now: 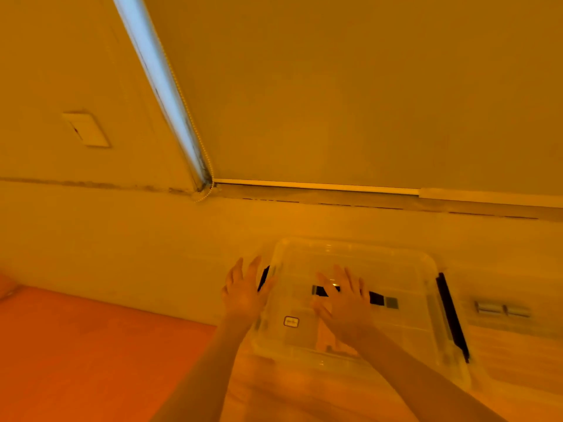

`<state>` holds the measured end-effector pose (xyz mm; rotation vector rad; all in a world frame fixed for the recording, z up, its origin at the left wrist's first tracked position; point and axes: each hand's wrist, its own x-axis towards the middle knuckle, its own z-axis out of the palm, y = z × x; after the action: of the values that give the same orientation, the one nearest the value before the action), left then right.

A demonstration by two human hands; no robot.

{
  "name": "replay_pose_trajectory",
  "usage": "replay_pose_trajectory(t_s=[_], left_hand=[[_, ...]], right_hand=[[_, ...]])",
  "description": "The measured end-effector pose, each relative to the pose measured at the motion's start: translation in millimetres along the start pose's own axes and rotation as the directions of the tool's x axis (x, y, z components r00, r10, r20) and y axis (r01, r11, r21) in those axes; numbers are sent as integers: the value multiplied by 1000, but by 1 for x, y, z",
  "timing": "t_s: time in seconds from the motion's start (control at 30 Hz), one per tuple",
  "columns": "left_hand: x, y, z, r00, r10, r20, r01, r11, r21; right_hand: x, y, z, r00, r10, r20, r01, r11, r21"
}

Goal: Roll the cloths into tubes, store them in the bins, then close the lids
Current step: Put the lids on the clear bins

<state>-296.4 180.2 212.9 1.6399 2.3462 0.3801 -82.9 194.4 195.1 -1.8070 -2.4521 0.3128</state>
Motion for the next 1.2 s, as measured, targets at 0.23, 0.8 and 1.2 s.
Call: replay_pose_trajectory(t_s=[0.23,0.8,1.2], left_hand=[[7,-13,24,968,90,236,6,927,-375],[0,9,22,991,103,84,-106,994,23],[1,25,37,998,52,32,-57,984,169]], right_hand=[[1,-2,14,999,38,-1,-38,996,-76],[1,-4,9,994,92,52,-87,992,-87],[1,-2,13,996,82,-19,-83,993,-87]])
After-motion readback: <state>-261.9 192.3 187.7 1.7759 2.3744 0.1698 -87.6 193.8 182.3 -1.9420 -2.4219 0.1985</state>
